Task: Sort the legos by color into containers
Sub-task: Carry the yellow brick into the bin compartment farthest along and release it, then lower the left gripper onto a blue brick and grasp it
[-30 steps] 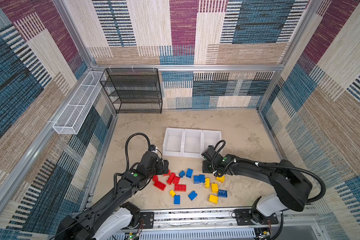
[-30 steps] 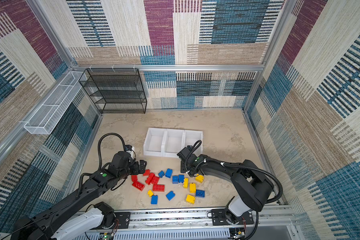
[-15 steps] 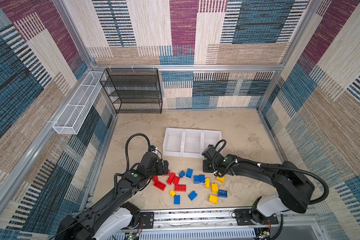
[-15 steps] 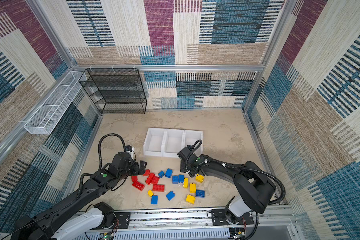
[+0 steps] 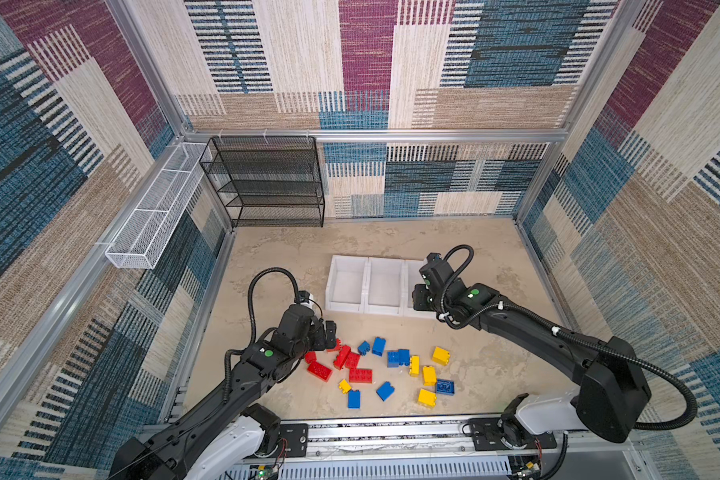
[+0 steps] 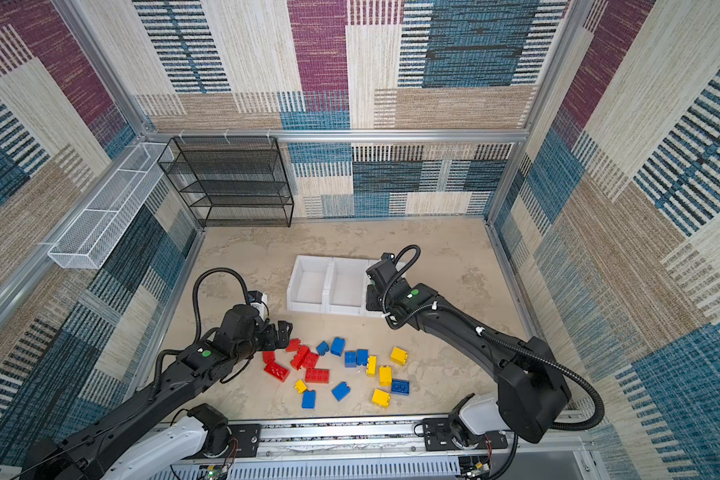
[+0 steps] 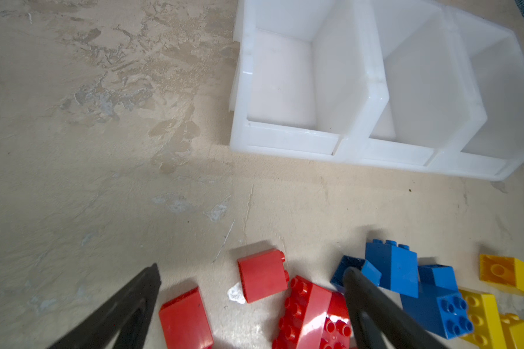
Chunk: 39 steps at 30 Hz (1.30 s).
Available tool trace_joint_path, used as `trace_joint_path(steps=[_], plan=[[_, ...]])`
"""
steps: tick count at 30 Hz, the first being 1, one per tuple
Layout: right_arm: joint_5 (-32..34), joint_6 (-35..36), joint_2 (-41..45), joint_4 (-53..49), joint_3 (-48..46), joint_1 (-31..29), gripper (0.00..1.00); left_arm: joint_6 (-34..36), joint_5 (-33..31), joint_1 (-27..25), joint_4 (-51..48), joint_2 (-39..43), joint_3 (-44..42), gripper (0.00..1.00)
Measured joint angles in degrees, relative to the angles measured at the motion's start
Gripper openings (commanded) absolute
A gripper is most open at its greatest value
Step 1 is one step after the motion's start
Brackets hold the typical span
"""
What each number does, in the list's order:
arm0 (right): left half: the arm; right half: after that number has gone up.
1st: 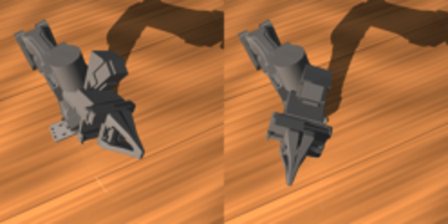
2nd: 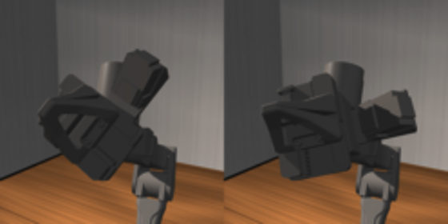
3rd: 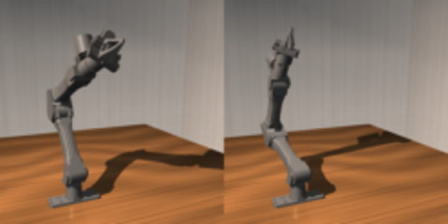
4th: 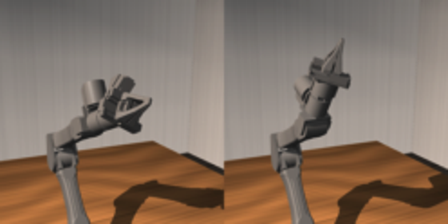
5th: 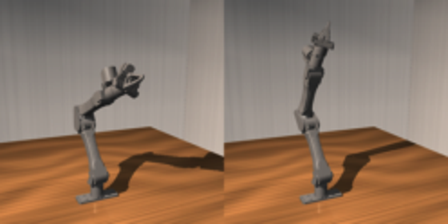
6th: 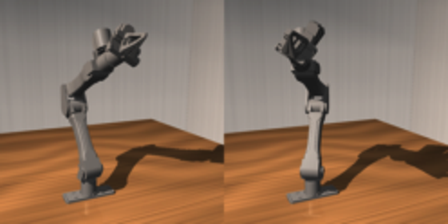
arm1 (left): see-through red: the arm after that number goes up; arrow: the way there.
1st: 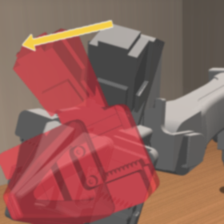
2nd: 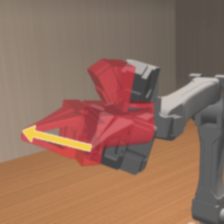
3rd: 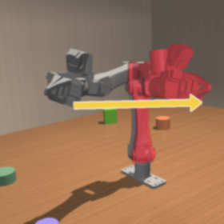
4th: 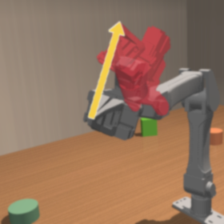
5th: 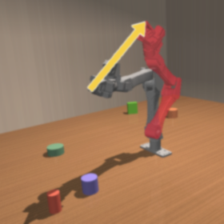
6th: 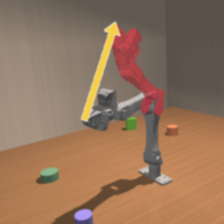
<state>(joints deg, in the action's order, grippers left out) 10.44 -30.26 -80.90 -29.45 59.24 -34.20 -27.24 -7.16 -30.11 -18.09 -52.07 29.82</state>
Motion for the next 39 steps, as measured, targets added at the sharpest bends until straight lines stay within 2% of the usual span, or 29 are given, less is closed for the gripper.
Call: trace_joint_path(steps=[5,16,18,20,22,25,33,39], plan=[[-2.2,3.6,-5.1,2.6,0.0,4.7,0.34,-0.2,0.0,0.0,0.1,0.0,0.0,0.97],[-5.5,7.9,-18.1,7.5,4.9,7.6,0.35,-2.4,1.5,-0.1,0.7,0.0,-0.9,0.96],[-6.0,8.1,-19.1,7.8,5.7,7.6,0.43,-2.6,1.5,-0.2,0.7,0.0,-1.0,0.96],[-6.0,8.3,-19.8,7.8,6.2,7.7,0.58,-2.7,1.5,-0.2,0.7,0.0,-1.1,0.96],[-6.3,8.7,-20.0,7.8,6.4,7.8,0.68,-2.7,1.6,-0.2,0.7,-0.2,-1.1,0.96],[-6.3,8.7,-19.9,7.7,6.6,7.8,0.72,-2.7,1.6,-0.2,0.7,-1.0,-1.1,0.95],[-5.3,9.5,-14.0,5.5,8.7,7.8,0.74,-1.9,3.6,-1.5,0.7,-4.2,0.9,0.92],[-4.9,8.5,-6.1,4.5,5.5,7.8,0.75,1.1,5.8,-5.6,0.7,-8.3,4.6,0.89]])
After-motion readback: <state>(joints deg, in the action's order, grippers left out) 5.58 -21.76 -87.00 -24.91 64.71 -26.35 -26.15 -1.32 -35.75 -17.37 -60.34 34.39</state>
